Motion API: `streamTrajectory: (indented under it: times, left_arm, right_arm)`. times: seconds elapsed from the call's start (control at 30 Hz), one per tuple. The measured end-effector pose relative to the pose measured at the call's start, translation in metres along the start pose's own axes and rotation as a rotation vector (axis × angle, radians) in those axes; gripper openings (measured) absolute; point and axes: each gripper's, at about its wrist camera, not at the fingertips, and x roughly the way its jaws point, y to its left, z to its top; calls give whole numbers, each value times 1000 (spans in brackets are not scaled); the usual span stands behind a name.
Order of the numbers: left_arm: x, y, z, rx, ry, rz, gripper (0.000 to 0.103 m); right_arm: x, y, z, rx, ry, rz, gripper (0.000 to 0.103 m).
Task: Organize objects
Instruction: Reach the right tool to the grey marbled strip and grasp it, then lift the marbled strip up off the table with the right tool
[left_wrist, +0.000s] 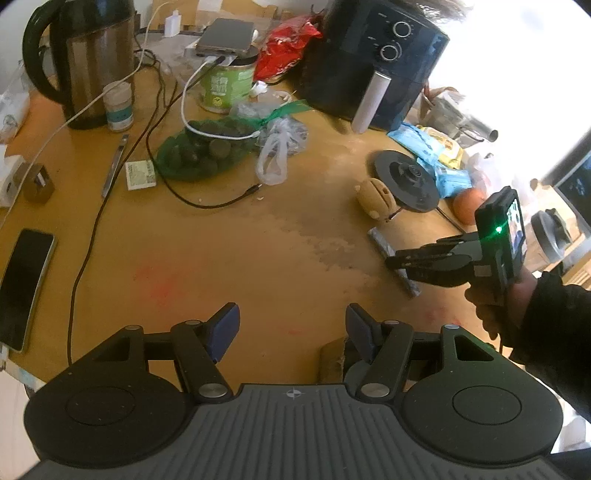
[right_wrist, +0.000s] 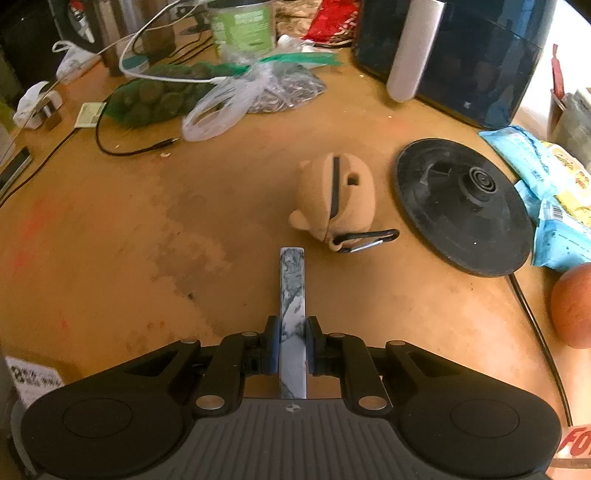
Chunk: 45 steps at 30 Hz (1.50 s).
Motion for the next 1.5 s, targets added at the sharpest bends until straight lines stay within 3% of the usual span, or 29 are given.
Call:
streamTrajectory:
  times: [0.33, 0.63, 1.17, 1.5]
  left_arm:
    - [-2, -8, 13, 53, -13, 19, 63]
    - [7, -24, 22, 129, -3, 23, 63]
    - [38, -74, 42, 322, 4, -16, 63]
    - [47, -96, 55, 407, -23, -45, 73]
  right_arm:
    - [-32, -4, -8, 31, -50, 37, 16]
    - [-81, -23, -17, 126, -152, 34, 16]
    - [-158, -57, -72, 440, -284, 12, 17]
    - [-186, -55, -99, 554, -336, -23, 17]
